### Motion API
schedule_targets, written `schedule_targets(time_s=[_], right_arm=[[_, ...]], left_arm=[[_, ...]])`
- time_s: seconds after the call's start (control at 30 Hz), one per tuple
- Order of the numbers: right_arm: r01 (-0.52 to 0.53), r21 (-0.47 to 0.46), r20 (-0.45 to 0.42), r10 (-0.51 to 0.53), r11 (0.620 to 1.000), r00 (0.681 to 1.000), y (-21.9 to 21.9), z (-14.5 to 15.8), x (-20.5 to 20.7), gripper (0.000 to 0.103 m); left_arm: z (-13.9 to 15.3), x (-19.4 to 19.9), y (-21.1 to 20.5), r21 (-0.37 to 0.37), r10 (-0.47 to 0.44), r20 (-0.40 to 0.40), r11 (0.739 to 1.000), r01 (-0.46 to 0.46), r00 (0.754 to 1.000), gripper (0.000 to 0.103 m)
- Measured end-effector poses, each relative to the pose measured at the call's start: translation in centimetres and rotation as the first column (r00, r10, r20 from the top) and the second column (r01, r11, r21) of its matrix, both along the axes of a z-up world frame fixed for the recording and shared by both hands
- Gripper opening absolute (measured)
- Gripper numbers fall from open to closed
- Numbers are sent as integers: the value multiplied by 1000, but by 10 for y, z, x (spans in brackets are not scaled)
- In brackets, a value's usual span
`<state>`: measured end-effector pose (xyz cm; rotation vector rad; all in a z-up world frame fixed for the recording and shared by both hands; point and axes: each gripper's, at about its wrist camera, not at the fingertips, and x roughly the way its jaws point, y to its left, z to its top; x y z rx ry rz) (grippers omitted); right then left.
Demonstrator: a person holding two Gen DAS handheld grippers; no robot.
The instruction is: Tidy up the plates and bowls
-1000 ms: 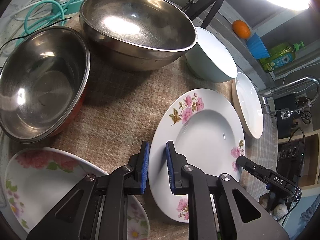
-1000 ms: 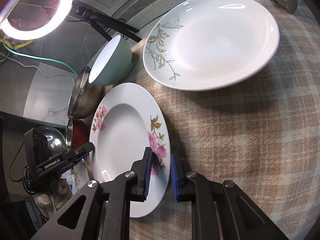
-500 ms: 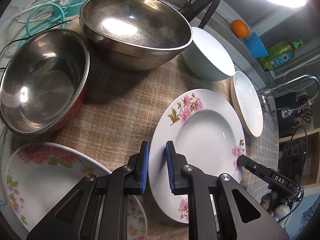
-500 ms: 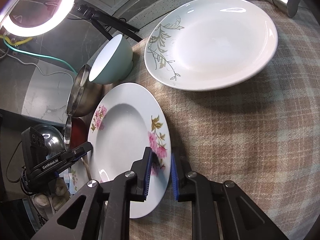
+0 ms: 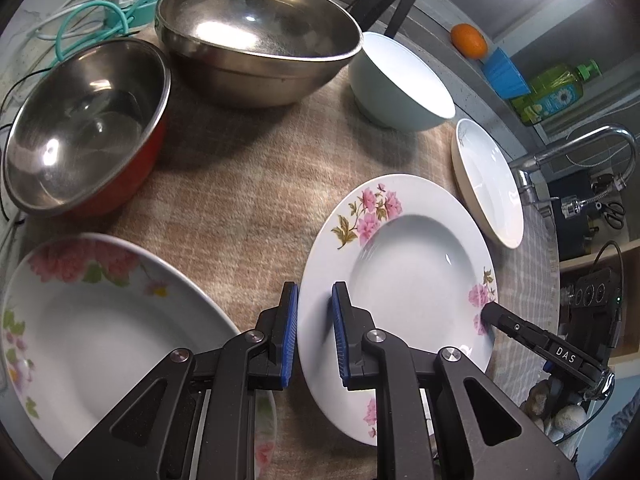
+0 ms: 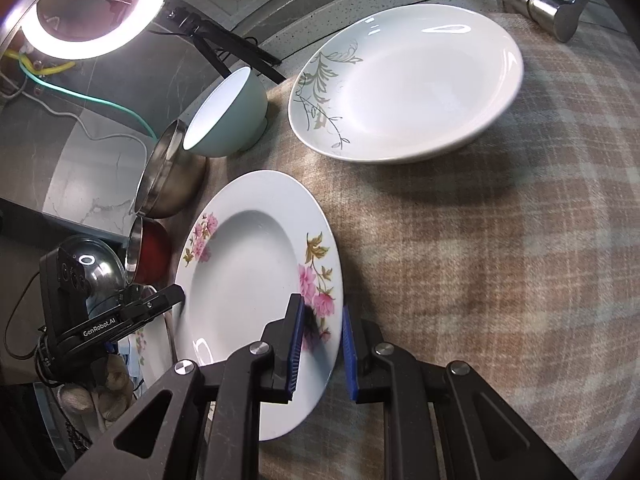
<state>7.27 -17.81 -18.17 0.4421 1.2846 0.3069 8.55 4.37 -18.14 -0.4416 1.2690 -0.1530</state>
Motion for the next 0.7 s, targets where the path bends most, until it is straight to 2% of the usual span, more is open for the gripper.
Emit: schedule_targets(time_s=[0.7], right_arm=[[29,-31,-11,-29,999,1000,-25,-1,-36,17]], left_arm=[[-4,-23,-37,10,-70,-8,997,70,997,15]])
